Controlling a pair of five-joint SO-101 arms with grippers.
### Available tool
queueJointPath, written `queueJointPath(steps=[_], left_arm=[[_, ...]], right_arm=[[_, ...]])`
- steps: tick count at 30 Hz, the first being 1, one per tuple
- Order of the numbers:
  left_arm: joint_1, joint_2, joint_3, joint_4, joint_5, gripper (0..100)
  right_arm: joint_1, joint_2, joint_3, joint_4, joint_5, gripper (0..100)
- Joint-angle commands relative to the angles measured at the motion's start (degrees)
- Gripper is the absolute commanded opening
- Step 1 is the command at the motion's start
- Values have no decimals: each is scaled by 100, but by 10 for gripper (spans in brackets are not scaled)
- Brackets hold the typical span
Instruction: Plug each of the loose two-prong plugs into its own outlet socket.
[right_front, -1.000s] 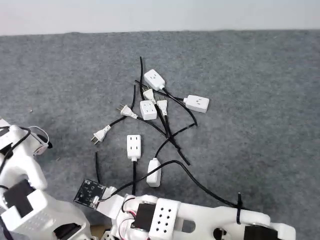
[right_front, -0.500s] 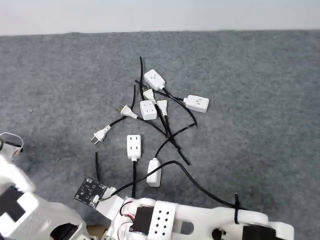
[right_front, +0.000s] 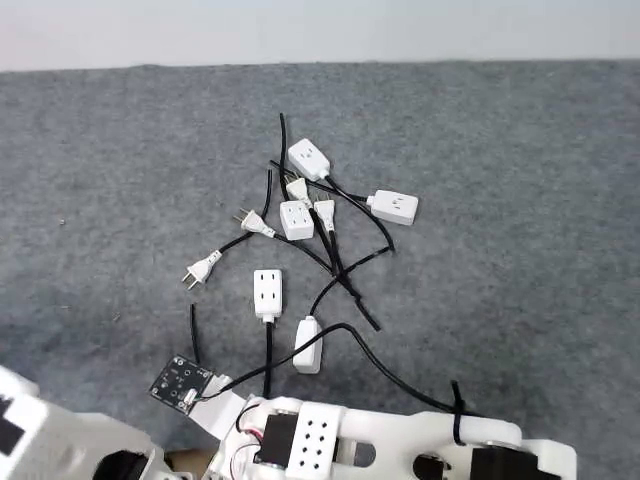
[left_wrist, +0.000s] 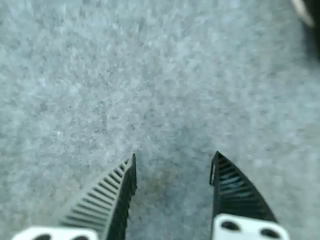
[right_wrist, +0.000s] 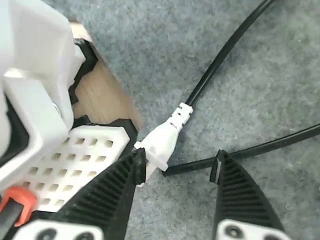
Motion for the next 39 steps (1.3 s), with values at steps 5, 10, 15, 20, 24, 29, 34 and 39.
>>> queueJointPath(steps=[5, 10, 15, 20, 24, 29, 34, 39], left_arm=[[-18, 1055, -892, 44, 88, 224], [-18, 1749, -1754, 800, 88, 224], [-9, 2154, -2255, 1213, 88, 224], [193, 2189, -2325, 1415, 62, 224], [536, 1960, -2378, 1776, -413, 224], [870, 1459, -2264, 2127, -466, 224], [1099, 1037, -1692, 1705, -475, 224], [1064, 985, -1464, 1310, -695, 224]], right_arm=[[-163, 40, -378, -163, 387, 106], [-163, 40, -369, -163, 404, 102], [-171, 40, -352, -163, 853, 13], [-119, -31, -378, 31, 923, 9], [251, -409, -352, 251, 923, 9], [462, -1077, -53, 295, 923, 8], [462, -1165, 0, 145, 897, 28], [365, -435, -141, -13, 176, 168]])
